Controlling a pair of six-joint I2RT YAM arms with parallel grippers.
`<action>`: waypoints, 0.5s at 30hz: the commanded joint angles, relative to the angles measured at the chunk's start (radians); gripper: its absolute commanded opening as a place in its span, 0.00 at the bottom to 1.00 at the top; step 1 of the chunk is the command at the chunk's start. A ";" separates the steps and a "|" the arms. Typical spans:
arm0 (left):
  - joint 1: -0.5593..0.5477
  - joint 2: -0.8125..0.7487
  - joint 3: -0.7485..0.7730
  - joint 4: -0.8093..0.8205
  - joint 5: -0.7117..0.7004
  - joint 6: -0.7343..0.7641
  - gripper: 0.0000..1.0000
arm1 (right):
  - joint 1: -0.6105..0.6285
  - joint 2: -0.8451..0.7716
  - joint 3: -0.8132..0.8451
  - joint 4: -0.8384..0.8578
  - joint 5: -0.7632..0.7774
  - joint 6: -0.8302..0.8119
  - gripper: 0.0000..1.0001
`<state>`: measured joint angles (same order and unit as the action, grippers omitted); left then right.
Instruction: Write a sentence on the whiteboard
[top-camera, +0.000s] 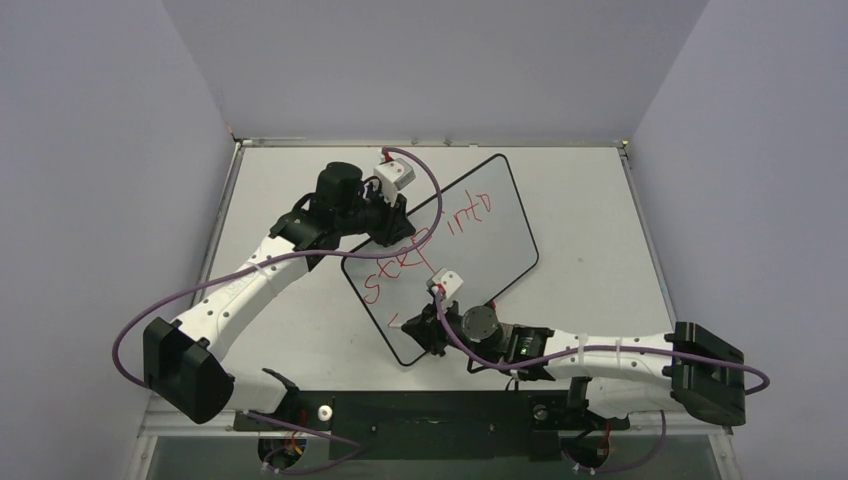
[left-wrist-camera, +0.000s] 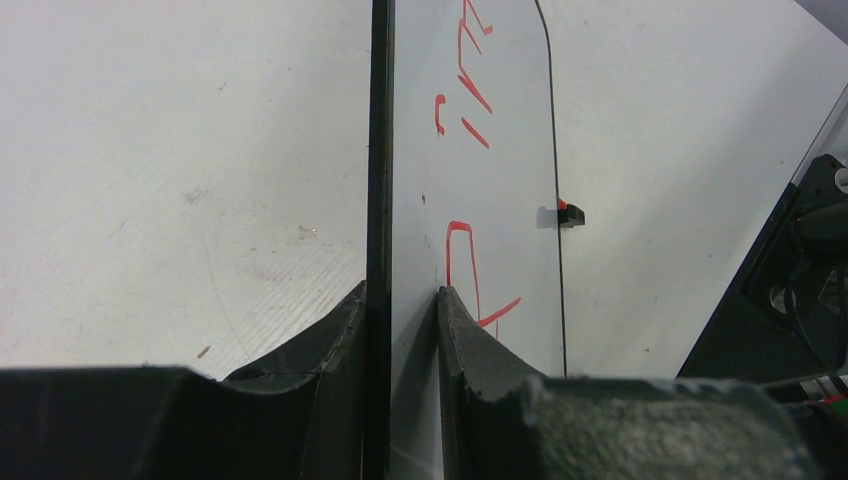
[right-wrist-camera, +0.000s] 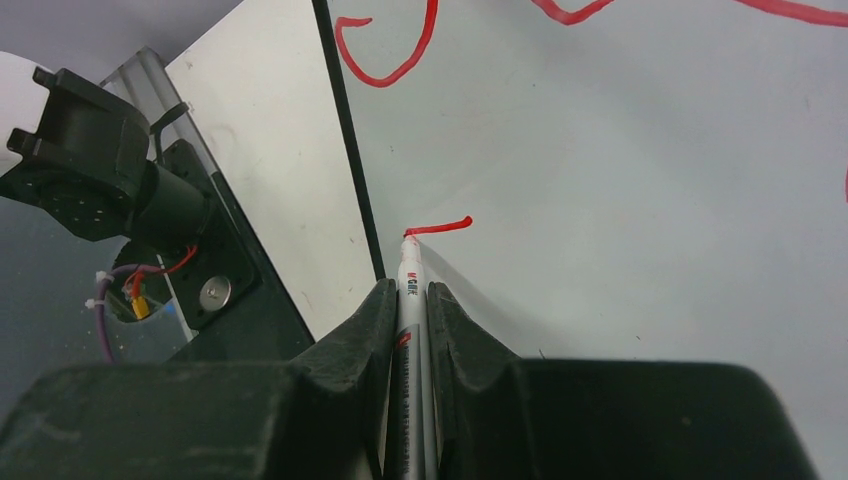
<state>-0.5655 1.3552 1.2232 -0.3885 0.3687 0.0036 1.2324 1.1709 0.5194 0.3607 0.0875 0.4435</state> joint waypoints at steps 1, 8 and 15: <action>-0.004 0.001 0.011 0.105 -0.040 0.067 0.00 | -0.003 0.002 -0.042 -0.009 0.064 0.011 0.00; -0.004 0.005 0.012 0.103 -0.040 0.067 0.00 | -0.010 -0.039 -0.065 -0.047 0.109 0.012 0.00; -0.003 0.006 0.013 0.100 -0.041 0.067 0.00 | -0.030 -0.096 -0.073 -0.097 0.153 0.000 0.00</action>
<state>-0.5655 1.3567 1.2232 -0.3855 0.3687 0.0032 1.2293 1.1038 0.4591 0.3103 0.1390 0.4614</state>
